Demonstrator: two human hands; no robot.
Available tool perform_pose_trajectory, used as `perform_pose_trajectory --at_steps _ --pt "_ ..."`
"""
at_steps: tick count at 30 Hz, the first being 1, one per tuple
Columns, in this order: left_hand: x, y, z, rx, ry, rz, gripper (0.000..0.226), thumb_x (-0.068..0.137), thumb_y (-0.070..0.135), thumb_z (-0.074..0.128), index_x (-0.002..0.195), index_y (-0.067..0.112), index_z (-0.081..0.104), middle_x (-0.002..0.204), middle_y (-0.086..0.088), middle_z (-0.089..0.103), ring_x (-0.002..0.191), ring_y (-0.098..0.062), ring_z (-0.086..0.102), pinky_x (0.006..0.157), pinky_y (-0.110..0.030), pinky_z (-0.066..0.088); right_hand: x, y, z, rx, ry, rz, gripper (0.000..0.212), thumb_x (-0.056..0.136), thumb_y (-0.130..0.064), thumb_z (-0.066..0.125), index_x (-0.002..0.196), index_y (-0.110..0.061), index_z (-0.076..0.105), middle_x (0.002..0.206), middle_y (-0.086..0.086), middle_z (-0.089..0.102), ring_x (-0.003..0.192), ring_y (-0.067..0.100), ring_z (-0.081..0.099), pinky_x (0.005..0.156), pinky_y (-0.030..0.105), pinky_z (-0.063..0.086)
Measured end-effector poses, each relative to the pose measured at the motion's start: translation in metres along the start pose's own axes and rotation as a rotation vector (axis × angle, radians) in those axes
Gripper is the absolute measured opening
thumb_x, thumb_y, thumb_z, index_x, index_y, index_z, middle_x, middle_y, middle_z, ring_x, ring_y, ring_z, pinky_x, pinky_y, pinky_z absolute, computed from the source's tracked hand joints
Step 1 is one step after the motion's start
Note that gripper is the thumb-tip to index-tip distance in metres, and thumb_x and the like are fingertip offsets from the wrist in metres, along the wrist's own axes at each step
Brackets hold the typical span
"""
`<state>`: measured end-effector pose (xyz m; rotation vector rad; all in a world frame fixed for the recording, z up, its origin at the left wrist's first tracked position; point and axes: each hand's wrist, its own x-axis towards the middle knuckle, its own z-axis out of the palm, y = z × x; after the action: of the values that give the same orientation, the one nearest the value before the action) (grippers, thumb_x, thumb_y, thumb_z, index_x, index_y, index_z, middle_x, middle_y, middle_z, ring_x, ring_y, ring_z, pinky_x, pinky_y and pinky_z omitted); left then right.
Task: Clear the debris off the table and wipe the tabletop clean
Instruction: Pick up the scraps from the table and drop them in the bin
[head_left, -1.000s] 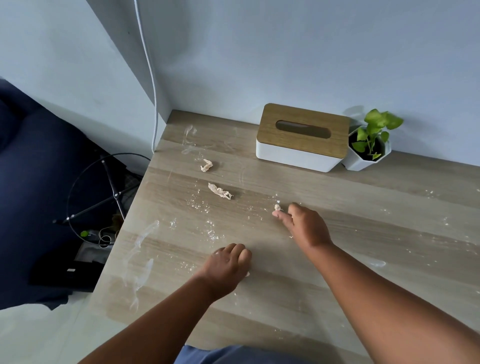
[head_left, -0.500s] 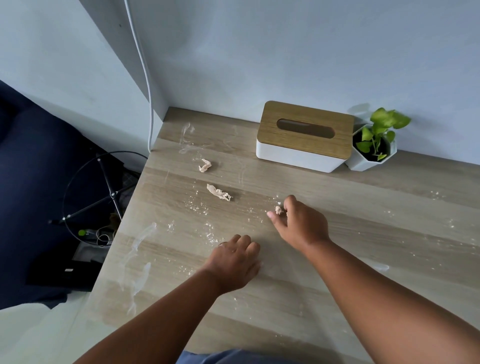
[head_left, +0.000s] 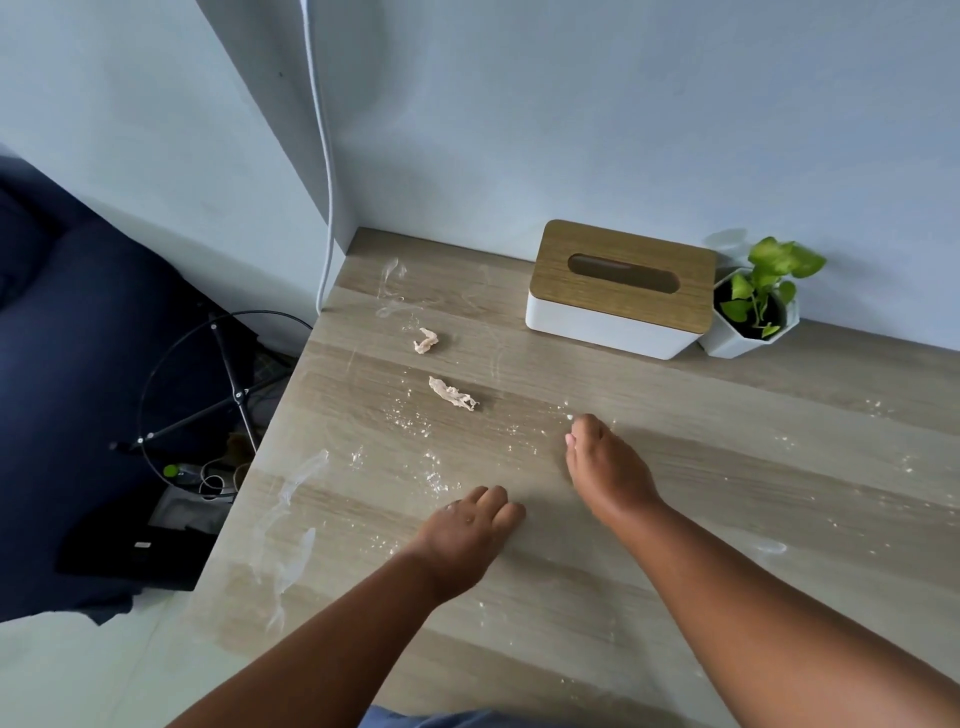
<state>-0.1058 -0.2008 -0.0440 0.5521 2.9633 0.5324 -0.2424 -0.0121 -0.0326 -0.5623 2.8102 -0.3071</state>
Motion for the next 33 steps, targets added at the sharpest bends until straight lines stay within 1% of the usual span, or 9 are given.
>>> perform_pose_trajectory --at_steps 4,9,13,16,19,21,25,28,33 --pt "-0.003 -0.01 -0.011 -0.101 0.044 0.014 0.059 0.083 -0.001 0.071 0.134 0.018 0.048 0.105 -0.007 0.062 0.085 -0.025 0.064 0.051 -0.033 0.055 -0.013 -0.01 0.001 0.278 0.034 0.056 0.01 0.102 -0.004 0.045 0.107 0.0 0.053 0.095 0.016 0.06 0.078 0.035 0.06 0.066 0.04 0.044" --pt "-0.006 -0.036 -0.033 -0.308 0.14 -0.15 0.043 0.094 -0.004 0.052 0.135 0.008 0.062 0.112 -0.011 0.068 0.085 -0.025 0.07 0.074 -0.038 0.061 -0.028 -0.032 0.004 0.514 0.054 0.047 0.011 0.101 -0.003 0.048 0.108 -0.007 0.054 0.095 0.007 0.06 0.082 0.025 0.059 0.072 0.034 0.045" --pt "-0.01 -0.059 -0.046 -0.399 0.265 -0.388 0.03 0.096 -0.006 0.06 0.122 0.006 0.07 0.104 -0.011 0.07 0.076 -0.028 0.07 0.073 -0.043 0.06 -0.026 -0.053 0.008 0.626 0.105 0.154 0.015 0.094 0.003 0.056 0.097 -0.012 0.059 0.092 0.005 0.065 0.079 0.025 0.063 0.072 0.03 0.045" --pt "-0.015 -0.078 -0.053 -0.368 0.317 -0.482 0.014 0.098 0.003 0.066 0.11 0.004 0.073 0.102 -0.012 0.071 0.087 -0.036 0.069 0.078 -0.043 0.057 -0.019 -0.067 0.008 0.718 0.093 0.213 0.021 0.09 0.004 0.054 0.093 -0.016 0.059 0.089 0.001 0.067 0.079 0.024 0.064 0.07 0.03 0.048" --pt "-0.019 -0.096 -0.06 -0.305 0.311 -0.566 0.013 0.103 0.017 0.06 0.108 0.01 0.07 0.102 -0.006 0.067 0.09 -0.032 0.066 0.075 -0.039 0.053 -0.012 -0.075 0.009 0.675 0.132 0.133 0.029 0.089 0.012 0.049 0.098 -0.011 0.063 0.098 0.004 0.065 0.089 0.02 0.062 0.076 0.012 0.041" --pt "-0.018 -0.107 -0.063 -0.257 0.298 -0.622 0.013 0.102 0.022 0.058 0.107 0.015 0.067 0.102 -0.002 0.066 0.087 -0.03 0.064 0.07 -0.038 0.051 -0.007 -0.079 0.01 0.613 0.135 0.084 0.031 0.093 0.014 0.048 0.105 -0.007 0.067 0.105 0.008 0.064 0.094 0.016 0.059 0.08 0.008 0.037" --pt "-0.006 -0.128 -0.071 -0.229 0.267 -0.67 0.012 0.101 0.034 0.057 0.102 0.024 0.063 0.098 0.005 0.063 0.077 -0.024 0.062 0.062 -0.035 0.049 0.002 -0.084 0.012 0.553 0.139 0.053 0.027 0.1 0.005 0.049 0.114 -0.009 0.068 0.11 0.009 0.063 0.096 0.021 0.062 0.085 0.024 0.044" --pt "0.009 -0.144 -0.075 -0.213 0.24 -0.664 0.016 0.102 0.04 0.056 0.102 0.025 0.061 0.099 0.005 0.066 0.076 -0.023 0.061 0.059 -0.032 0.043 0.011 -0.089 0.012 0.428 0.149 0.035 0.017 0.107 -0.02 0.049 0.111 -0.014 0.065 0.107 0.003 0.065 0.094 0.026 0.063 0.077 0.038 0.05" --pt "0.04 -0.168 -0.08 -0.172 0.188 -0.577 0.026 0.102 0.044 0.054 0.117 0.024 0.059 0.108 0.0 0.066 0.071 -0.021 0.059 0.056 -0.029 0.039 0.03 -0.101 0.009 0.289 0.144 0.007 0.027 0.106 -0.043 0.049 0.109 -0.02 0.062 0.104 -0.002 0.065 0.088 0.025 0.065 0.069 0.038 0.052"
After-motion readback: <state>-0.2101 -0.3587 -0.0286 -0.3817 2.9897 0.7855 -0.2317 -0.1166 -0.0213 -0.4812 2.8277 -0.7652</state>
